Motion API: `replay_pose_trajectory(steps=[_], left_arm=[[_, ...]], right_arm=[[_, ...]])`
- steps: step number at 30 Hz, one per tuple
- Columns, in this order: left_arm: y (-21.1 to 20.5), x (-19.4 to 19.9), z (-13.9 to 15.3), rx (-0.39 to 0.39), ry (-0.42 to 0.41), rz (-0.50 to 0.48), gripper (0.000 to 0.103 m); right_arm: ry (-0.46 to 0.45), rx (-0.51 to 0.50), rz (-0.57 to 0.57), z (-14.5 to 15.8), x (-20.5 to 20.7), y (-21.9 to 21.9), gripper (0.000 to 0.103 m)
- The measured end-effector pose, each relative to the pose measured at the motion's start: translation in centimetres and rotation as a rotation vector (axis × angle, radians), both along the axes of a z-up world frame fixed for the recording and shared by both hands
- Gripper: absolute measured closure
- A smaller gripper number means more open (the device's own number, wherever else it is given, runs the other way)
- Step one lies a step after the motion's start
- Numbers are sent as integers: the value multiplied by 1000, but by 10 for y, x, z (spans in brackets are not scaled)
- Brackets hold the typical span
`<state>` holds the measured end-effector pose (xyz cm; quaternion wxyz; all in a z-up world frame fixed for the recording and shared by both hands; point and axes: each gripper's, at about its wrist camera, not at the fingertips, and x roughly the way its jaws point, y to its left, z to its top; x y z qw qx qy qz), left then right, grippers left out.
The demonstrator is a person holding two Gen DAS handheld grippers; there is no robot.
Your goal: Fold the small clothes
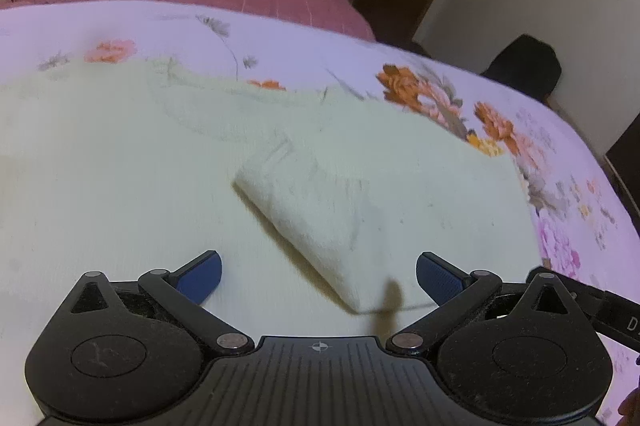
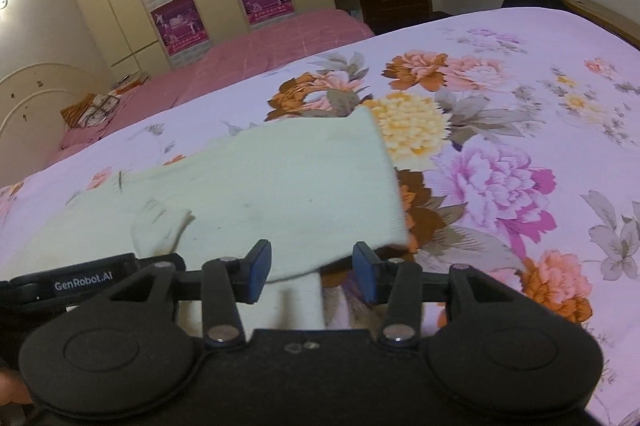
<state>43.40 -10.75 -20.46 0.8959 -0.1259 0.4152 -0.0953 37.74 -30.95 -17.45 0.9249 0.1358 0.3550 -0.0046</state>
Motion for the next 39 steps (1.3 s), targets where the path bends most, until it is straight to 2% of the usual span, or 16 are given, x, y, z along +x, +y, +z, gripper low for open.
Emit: replay_pose_trajectory(steps=[7,9,11,14,16,18,19,23,26,28,33,39], left_arm=[[17,-6,1,-54,-50,-18,43],[18,-4,0,-64,-42,-44,59],[17,-4,-3,-59,-20,-64,63],[20,-6,-2,-58,-22,-79,88],[26,-6,-3,-74,-27,-69,89],[31,-5,-5,-86,-21,-53,95],[35,-6,-3,-101,-31,-37,95],[60,-13,16,-130,-129,57,96],[84,-14,20,-124,-156,115,96],[95,-15,15,-113,-138,131,96],[110,-20,1,-131,-103,157,96],[124,-25,-2,-140,-116,220,96]], right_arm=[[8,17,-14,-6,6,-9,59],[8,20,-13,-7,6,-9,59],[12,22,-10,-8,5,-7,59],[12,29,-11,-8,4,-7,59],[9,32,-14,-7,3,-7,58],[7,34,-16,-7,2,-7,58],[6,33,-17,-7,2,-8,58],[3,16,-30,-7,1,-9,58],[6,-11,-46,-8,3,-11,56],[17,-25,-54,-11,6,-12,53],[38,-28,-30,-17,15,-5,54],[46,-29,4,-20,34,5,58]])
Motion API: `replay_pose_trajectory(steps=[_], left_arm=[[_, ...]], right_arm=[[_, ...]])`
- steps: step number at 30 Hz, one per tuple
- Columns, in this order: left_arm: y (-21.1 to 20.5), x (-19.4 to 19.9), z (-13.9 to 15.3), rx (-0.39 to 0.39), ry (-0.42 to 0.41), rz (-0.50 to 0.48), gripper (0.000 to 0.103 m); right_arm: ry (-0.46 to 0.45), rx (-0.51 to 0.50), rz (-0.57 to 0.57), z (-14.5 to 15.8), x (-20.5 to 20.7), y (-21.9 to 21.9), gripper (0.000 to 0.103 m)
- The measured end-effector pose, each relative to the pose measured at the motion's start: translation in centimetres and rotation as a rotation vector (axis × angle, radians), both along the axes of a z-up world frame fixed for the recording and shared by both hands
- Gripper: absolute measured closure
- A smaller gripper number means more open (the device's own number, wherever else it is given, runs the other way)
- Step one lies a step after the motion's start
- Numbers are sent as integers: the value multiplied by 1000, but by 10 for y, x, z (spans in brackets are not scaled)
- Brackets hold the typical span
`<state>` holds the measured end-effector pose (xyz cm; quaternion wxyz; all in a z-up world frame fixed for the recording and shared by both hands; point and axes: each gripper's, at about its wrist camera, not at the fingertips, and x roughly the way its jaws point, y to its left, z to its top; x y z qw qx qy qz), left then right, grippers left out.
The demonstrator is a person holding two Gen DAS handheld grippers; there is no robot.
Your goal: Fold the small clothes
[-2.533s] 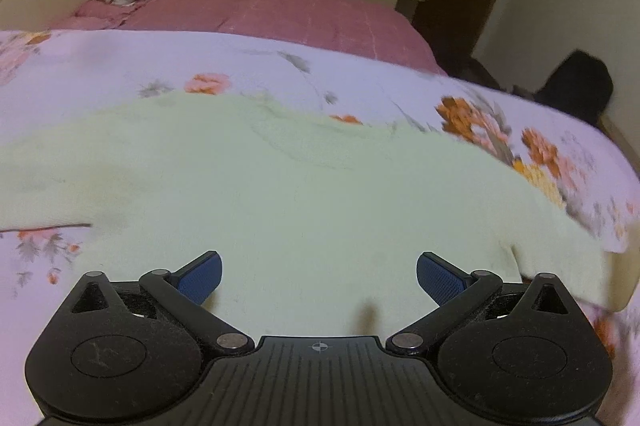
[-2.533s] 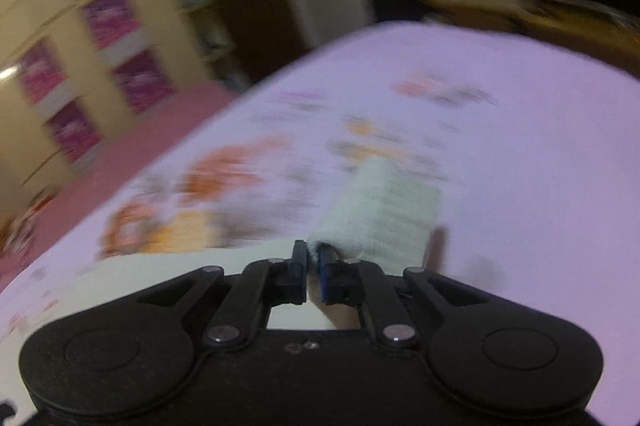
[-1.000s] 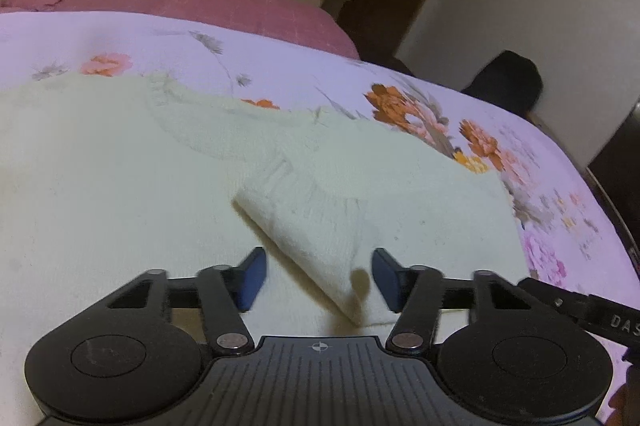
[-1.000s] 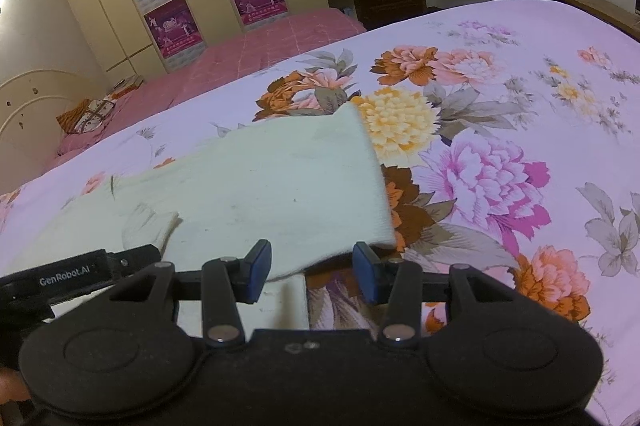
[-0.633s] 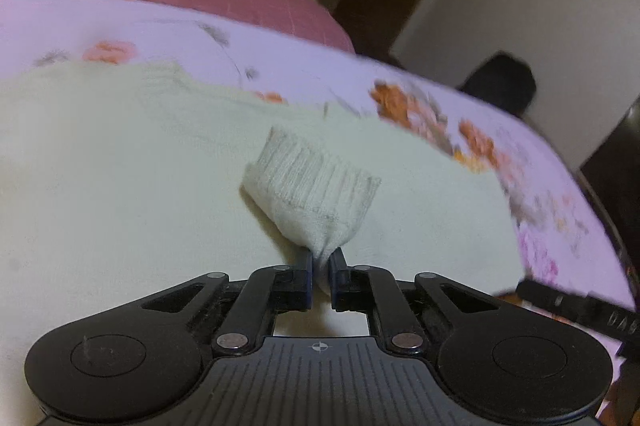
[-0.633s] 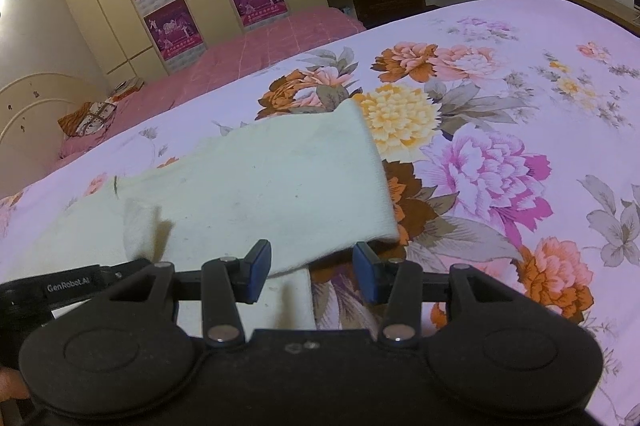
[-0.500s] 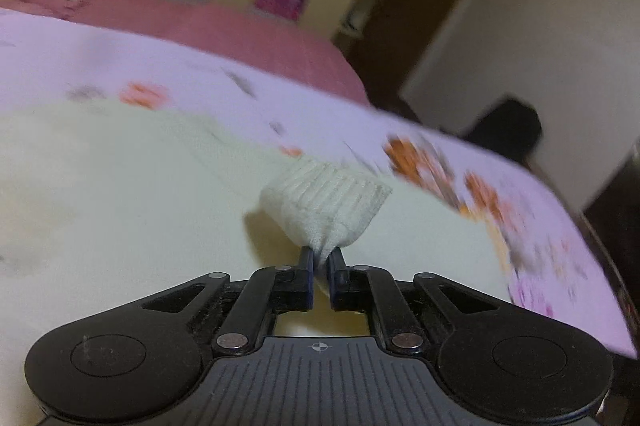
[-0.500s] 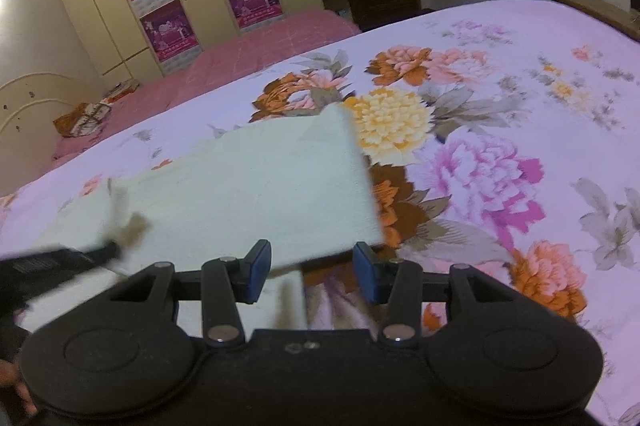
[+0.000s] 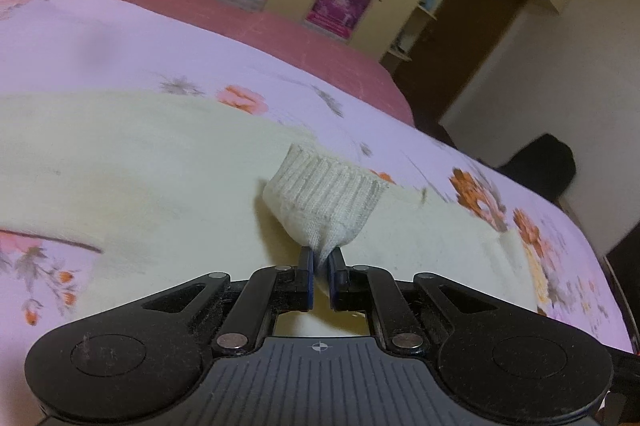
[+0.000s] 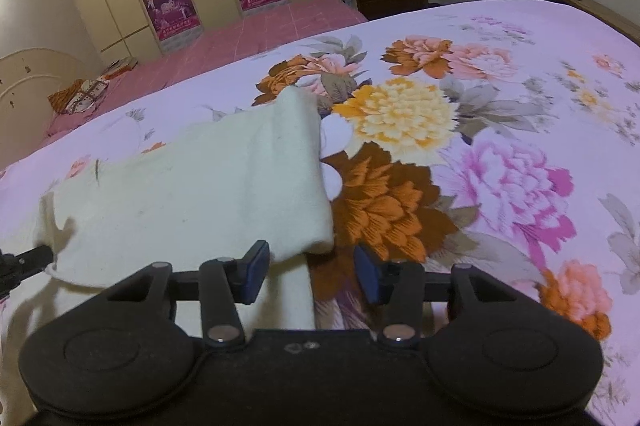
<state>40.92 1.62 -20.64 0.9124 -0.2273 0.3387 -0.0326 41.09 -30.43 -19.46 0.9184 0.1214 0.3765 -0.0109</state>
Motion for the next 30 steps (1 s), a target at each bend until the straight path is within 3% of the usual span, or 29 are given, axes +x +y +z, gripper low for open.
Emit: replay_pose_trajectory(steps=[5,8,11,14,17,22,24,28,29,30], left_arm=[[12,3,-18,-16,76,21,96],[22,-7,-13,4,61,86,96],[40,-24,-3,-35,43,161,96],[29,-31,13,-4,-7,85,96],[8,-17,16,-12,-5,-1,95],[0,24,-13,-42,99,16,96],[9,24,-26,-98,112,38,96],[12,18,-15,-96,133,15,95],[12,15,-10,-88,123,7,75],[15,8,-6,-75,107,3,24]], right_arm=[[-4,-31,10,-1,8,5,59],[54,-58,27,-11,15,7,66],[15,-50,12,0,9,4,65],[-41,-59,36,13,12,8,64],[-43,-51,78,16,29,19,65],[-41,-70,134,12,57,40,67],[-16,-109,151,4,66,44,68],[34,-124,130,-8,70,35,70],[40,-123,122,-3,68,36,70],[17,-103,118,5,62,38,65]])
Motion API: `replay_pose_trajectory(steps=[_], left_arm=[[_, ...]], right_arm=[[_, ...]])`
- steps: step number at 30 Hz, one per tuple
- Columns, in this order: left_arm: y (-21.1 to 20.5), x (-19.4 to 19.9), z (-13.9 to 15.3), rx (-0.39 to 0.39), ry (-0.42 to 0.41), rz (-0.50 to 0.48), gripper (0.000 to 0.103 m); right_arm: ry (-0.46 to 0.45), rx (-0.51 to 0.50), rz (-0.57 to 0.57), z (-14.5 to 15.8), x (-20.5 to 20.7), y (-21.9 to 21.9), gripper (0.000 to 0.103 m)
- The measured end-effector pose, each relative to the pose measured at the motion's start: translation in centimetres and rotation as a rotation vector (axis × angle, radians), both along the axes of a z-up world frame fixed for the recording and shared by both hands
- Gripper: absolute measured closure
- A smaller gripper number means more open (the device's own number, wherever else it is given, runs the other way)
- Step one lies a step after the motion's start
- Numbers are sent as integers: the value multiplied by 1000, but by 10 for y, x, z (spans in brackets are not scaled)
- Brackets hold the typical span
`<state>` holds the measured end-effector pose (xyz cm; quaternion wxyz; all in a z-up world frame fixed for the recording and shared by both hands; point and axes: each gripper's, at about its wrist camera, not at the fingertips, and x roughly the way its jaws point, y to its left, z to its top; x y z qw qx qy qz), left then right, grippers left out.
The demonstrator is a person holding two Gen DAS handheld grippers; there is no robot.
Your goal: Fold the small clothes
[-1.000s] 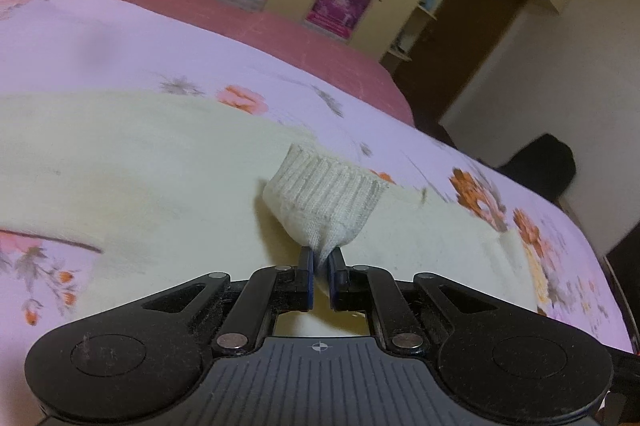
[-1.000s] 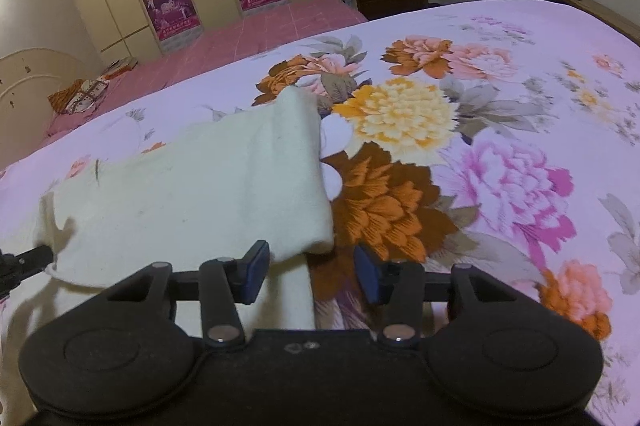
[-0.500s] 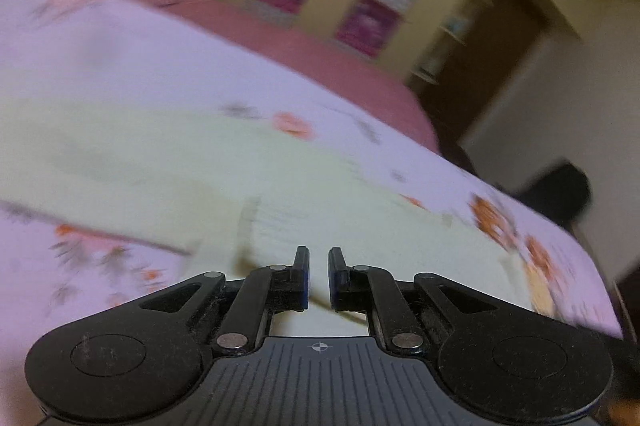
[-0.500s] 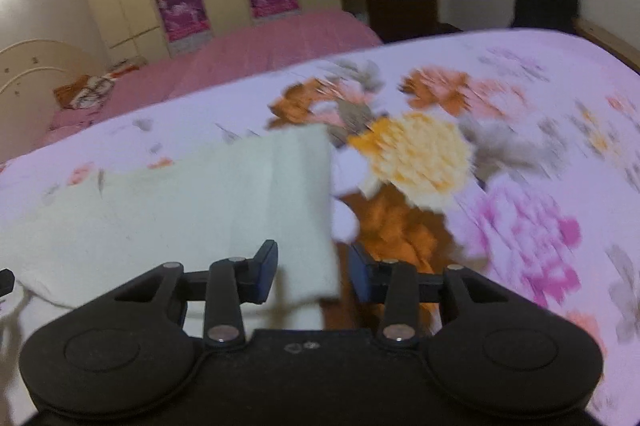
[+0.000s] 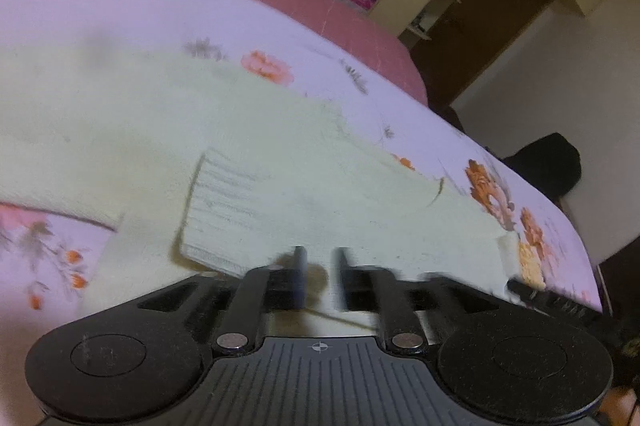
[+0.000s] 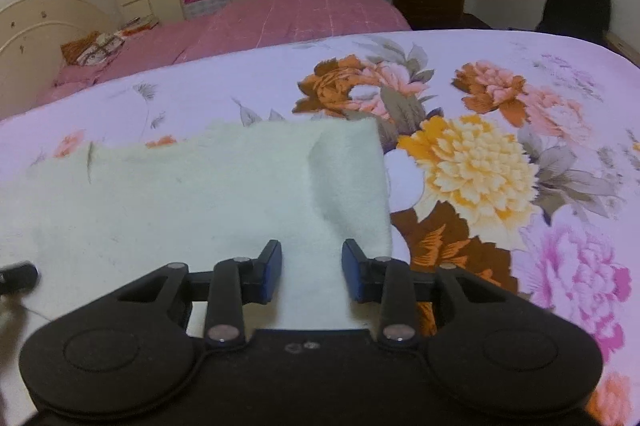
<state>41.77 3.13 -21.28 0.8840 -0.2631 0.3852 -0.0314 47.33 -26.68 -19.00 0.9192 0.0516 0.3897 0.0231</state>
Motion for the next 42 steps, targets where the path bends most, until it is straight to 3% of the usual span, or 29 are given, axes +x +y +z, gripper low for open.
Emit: replay_pose_trajectory(steps=[1,2,3,5,9,13,21,22,24,26,29,35,39,42], left_arm=[[2,-6,3,31,-17,17,3],[4,-12,7,79,-39,56,0],[5,-17,10,114,-60,65,0],[13,-22,16,114,-46,39,0],[43,-43,28,110,-44,105,0],[86,-72,26,86,-12,201,0],[205,-140,1,-46,29,501,2],[215,-145,-3,-62,29,539,6],[240,-156,-14,-117,21,604,35],[259,-163,-26,-191,0,657,46],[279,-159,-38,-251,-38,702,47],[304,-139,-58,-288,-105,755,47],[313,-128,-64,-263,-97,781,80],[324,-134,-64,-259,-104,792,91]], right_arm=[[-39,18,9,6,-6,2,63],[-72,6,21,9,-9,7,62],[-52,-41,34,4,-7,15,59],[68,-69,40,-14,4,20,60],[2,55,41,10,-15,29,60],[-59,64,148,29,-35,71,58],[-41,91,283,35,-49,139,57],[-42,91,293,36,-49,145,56],[-44,92,310,37,-50,160,56],[-47,89,325,37,-52,172,54],[-48,81,346,35,-52,191,54],[-40,54,360,25,-47,218,54],[-41,19,355,18,-44,228,54],[-43,-6,340,14,-40,231,54]])
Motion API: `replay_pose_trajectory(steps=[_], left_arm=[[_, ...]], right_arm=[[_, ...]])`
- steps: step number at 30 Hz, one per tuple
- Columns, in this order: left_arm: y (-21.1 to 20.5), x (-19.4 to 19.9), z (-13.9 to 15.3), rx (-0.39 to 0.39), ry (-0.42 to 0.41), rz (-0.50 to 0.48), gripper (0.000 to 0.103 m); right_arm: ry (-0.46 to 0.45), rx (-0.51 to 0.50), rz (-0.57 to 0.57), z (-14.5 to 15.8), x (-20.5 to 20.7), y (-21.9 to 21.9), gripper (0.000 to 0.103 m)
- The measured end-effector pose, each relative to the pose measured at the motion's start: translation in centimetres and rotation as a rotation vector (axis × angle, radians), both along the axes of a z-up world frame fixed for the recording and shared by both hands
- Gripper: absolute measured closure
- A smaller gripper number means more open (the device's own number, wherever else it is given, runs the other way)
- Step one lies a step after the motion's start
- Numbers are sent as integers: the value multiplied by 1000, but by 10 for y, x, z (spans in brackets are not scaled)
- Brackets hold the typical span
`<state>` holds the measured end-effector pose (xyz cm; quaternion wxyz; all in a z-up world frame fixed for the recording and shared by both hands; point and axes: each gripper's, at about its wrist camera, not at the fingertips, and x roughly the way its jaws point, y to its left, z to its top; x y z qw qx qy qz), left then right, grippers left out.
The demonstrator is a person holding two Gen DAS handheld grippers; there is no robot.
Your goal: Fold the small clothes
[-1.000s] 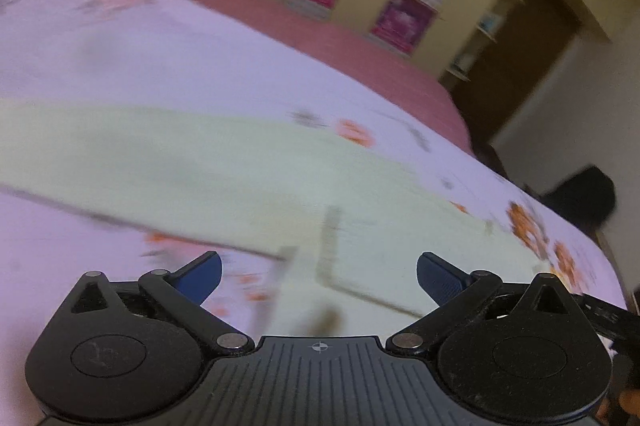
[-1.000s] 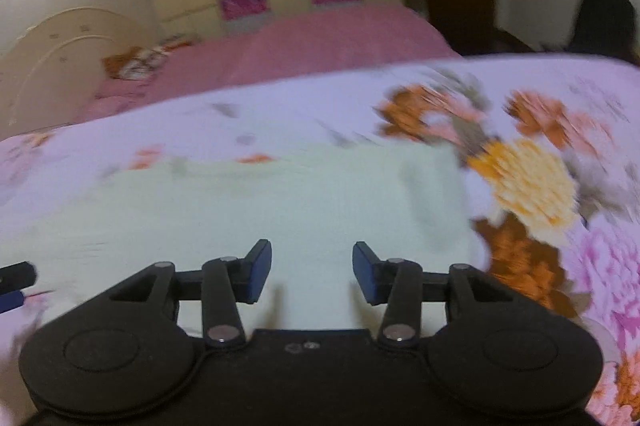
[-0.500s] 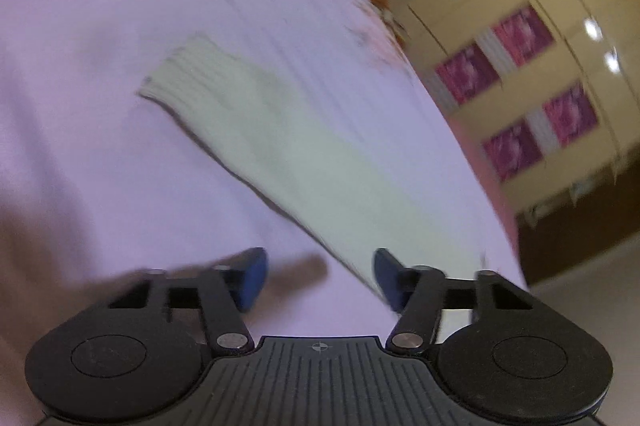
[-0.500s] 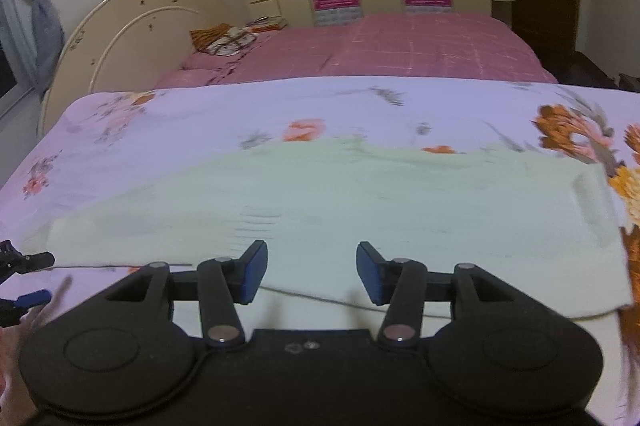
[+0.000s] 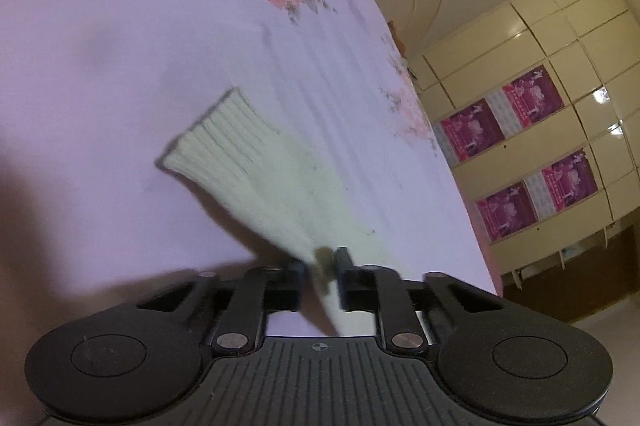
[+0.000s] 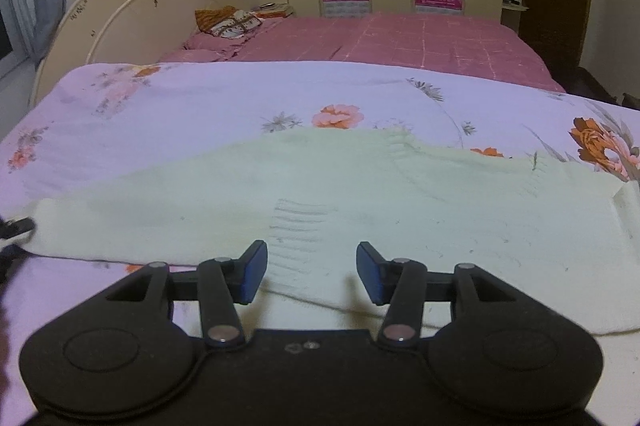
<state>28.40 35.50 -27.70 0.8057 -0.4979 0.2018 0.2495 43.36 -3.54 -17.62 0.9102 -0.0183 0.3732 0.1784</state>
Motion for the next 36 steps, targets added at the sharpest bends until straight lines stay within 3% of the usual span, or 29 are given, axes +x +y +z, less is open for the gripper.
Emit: replay_pose_trajectory(steps=[5,7,9,13,18,24,26,30,31,32,33,34,36], left_arm=[[-14,9,33,120,-45,-80,99],[-28,22,54,194,-78,-161,99],[-49,39,75,272,-117,-264,99],[-106,79,107,327,-198,-474,99],[-207,141,118,329,-242,-760,99],[-323,181,95,314,-191,-1006,99],[-354,189,85,316,-126,-1085,99],[-384,182,75,315,-12,-1131,97],[-381,179,77,296,-12,-1125,91],[-375,178,81,275,-21,-1115,63],[-372,166,86,259,-34,-1101,43],[-365,160,89,256,-56,-1067,12],[-356,140,101,317,-101,-1011,7]], right_arm=[[-20,-77,-35,-11,4,4,54],[66,-132,-29,-31,12,6,53],[46,-128,-16,-33,10,4,54],[35,10,-65,-14,6,-19,55],[-8,71,-127,11,-9,-66,55],[-35,64,-247,21,-23,-136,55],[-25,65,-284,17,-25,-158,55],[14,77,-337,6,-28,-185,54],[25,90,-341,3,-28,-188,54],[32,101,-342,1,-29,-189,54],[34,110,-339,1,-29,-189,53],[34,119,-332,1,-30,-188,50],[33,147,-317,2,-30,-185,41]])
